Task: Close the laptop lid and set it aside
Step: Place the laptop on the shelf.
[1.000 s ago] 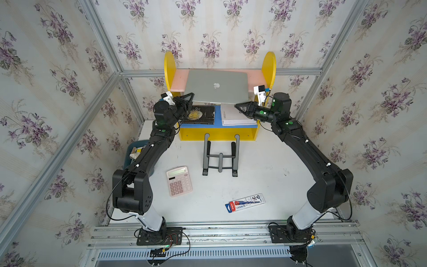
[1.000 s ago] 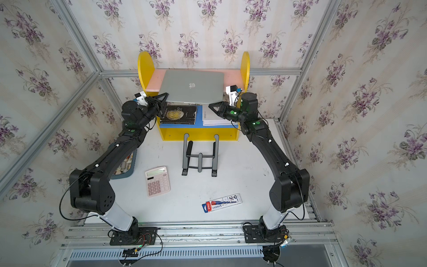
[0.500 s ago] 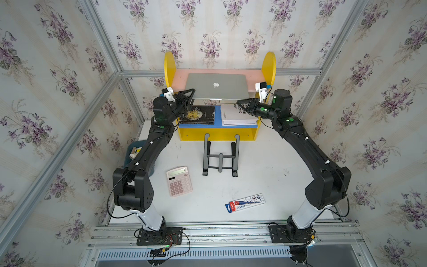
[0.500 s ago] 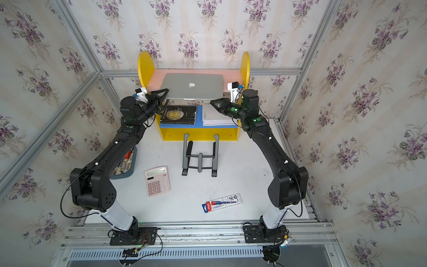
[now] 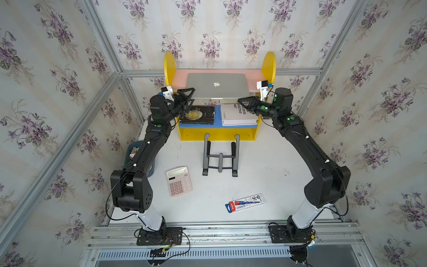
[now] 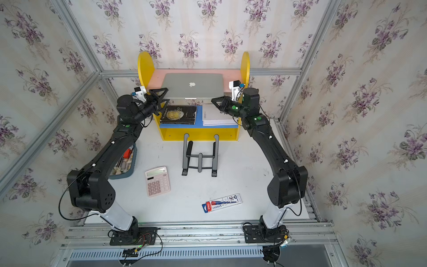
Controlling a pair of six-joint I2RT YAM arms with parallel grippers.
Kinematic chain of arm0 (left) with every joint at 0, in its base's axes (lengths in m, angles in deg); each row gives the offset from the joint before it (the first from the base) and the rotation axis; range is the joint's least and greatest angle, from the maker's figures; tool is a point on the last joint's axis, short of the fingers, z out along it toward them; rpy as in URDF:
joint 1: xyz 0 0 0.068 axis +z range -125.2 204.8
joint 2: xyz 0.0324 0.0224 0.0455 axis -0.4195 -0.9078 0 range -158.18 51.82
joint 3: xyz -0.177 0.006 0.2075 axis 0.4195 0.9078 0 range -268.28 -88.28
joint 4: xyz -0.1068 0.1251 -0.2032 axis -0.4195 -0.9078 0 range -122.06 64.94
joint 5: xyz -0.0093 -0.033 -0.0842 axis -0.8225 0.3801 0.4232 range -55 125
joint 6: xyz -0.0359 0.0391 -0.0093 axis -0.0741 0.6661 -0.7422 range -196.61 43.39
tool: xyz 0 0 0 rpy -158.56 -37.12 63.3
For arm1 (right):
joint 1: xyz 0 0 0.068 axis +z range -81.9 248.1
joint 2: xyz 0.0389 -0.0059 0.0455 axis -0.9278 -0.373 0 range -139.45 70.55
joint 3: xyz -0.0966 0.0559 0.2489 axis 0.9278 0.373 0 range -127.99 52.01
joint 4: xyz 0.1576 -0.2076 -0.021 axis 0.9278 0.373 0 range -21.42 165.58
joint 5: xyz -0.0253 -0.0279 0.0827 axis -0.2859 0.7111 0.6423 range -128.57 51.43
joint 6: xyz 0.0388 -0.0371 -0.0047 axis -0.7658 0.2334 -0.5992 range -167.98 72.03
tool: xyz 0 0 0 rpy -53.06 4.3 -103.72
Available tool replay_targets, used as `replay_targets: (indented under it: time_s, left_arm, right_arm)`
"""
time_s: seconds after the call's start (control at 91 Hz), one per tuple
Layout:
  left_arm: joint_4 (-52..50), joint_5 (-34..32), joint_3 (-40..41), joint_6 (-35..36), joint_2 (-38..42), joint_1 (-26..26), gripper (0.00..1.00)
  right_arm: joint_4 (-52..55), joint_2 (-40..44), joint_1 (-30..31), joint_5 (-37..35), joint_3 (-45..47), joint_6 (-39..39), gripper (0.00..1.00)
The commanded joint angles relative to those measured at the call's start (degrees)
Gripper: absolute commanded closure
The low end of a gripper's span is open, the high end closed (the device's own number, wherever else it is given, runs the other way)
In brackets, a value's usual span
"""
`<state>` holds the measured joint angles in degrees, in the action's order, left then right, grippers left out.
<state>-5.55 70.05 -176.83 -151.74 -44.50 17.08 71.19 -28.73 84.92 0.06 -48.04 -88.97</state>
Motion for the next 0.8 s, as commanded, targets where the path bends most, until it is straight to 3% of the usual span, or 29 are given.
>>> replay_targets:
  time_s: [0.0, 0.286, 0.484, 0.659, 0.791]
  left_arm:
    - [-0.5, 5.1, -1.6, 3.7, 0.5, 0.3, 0.27]
    - [-7.4, 10.8, -5.0, 11.4, 2.3, 0.3, 0.32]
    - [-11.7, 12.1, -5.1, 15.4, 3.7, 0.3, 0.42]
    - [-14.0, 12.1, -4.7, 17.6, 4.6, 0.3, 0.44]
    - [-15.2, 12.3, -6.4, 17.9, 3.3, 0.7, 0.54]
  right_arm:
    - [-1.1, -0.3, -0.1, 0.0, -1.1, -0.1, 0.79]
    - [-0.4, -0.9, -0.1, 0.3, -2.1, 0.0, 0.78]
    - [-0.1, -1.1, -0.1, 0.4, -2.4, 0.0, 0.78]
    - [0.2, -1.6, -0.1, 0.7, -3.1, 0.0, 0.78]
    - [0.4, -2.2, -0.1, 0.9, -4.0, -0.1, 0.78]
